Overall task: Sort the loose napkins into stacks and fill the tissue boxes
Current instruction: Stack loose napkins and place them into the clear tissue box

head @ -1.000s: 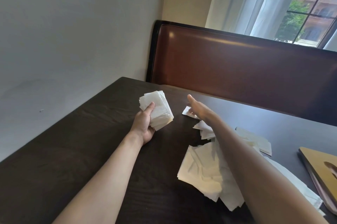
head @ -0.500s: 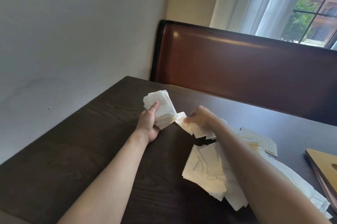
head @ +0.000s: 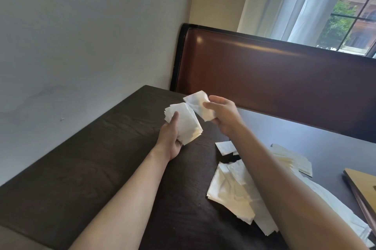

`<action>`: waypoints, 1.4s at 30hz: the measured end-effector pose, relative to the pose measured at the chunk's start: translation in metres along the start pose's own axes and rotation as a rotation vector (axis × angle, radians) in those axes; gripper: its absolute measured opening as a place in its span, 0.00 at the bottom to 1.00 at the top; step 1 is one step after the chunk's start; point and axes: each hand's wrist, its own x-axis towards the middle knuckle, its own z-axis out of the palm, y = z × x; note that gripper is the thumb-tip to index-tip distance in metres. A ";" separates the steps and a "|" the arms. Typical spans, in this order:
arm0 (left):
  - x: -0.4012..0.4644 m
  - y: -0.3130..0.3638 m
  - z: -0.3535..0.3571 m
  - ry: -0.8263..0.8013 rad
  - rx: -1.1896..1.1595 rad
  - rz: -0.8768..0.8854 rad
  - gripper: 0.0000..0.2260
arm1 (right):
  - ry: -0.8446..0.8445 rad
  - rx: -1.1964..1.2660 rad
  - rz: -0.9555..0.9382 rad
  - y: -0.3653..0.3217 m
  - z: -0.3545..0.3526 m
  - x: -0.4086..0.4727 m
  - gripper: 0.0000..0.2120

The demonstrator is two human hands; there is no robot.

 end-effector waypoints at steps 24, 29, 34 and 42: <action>-0.018 -0.029 0.024 -0.003 0.109 -0.025 0.18 | -0.086 -1.045 -0.008 0.017 -0.100 -0.026 0.07; -0.022 -0.026 0.025 0.002 0.069 -0.034 0.15 | -0.226 -1.210 -0.042 0.020 -0.107 -0.033 0.19; -0.027 -0.025 0.026 -0.017 0.071 -0.044 0.10 | -0.230 -1.309 -0.056 0.024 -0.105 -0.033 0.14; -0.032 -0.024 0.030 0.017 0.083 -0.039 0.18 | -0.032 -0.755 -0.051 0.016 -0.101 -0.037 0.13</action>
